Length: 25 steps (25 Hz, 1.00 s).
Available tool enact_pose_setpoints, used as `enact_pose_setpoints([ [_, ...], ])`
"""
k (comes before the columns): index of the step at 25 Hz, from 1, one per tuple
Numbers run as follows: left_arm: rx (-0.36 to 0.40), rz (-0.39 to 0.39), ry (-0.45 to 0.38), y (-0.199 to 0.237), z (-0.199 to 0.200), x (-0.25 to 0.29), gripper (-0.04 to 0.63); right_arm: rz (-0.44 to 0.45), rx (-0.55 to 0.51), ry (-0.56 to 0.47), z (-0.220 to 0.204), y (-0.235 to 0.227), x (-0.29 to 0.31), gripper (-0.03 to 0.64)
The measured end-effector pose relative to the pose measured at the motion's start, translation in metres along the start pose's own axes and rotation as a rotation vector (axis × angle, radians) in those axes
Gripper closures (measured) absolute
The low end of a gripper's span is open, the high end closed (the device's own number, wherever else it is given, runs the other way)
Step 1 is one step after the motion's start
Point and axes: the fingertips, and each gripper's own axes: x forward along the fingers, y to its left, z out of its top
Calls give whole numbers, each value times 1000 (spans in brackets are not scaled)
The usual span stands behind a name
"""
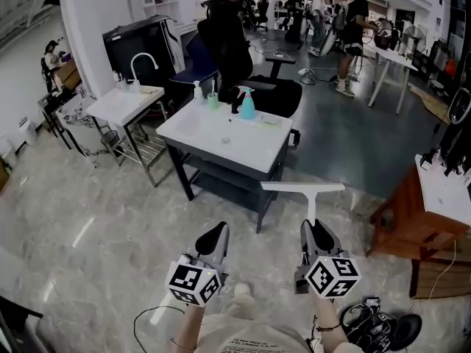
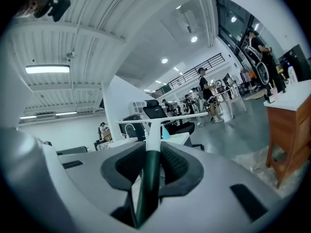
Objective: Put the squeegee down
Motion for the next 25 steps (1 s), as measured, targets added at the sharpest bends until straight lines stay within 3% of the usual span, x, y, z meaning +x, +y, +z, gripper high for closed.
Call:
enact_pose_setpoints([
  [17, -41, -48, 22, 69, 4, 124, 572, -66, 22, 24, 21, -37, 123, 522],
  [25, -52, -66, 33, 96, -4, 155, 573, -87, 40, 29, 15, -42, 159, 522],
])
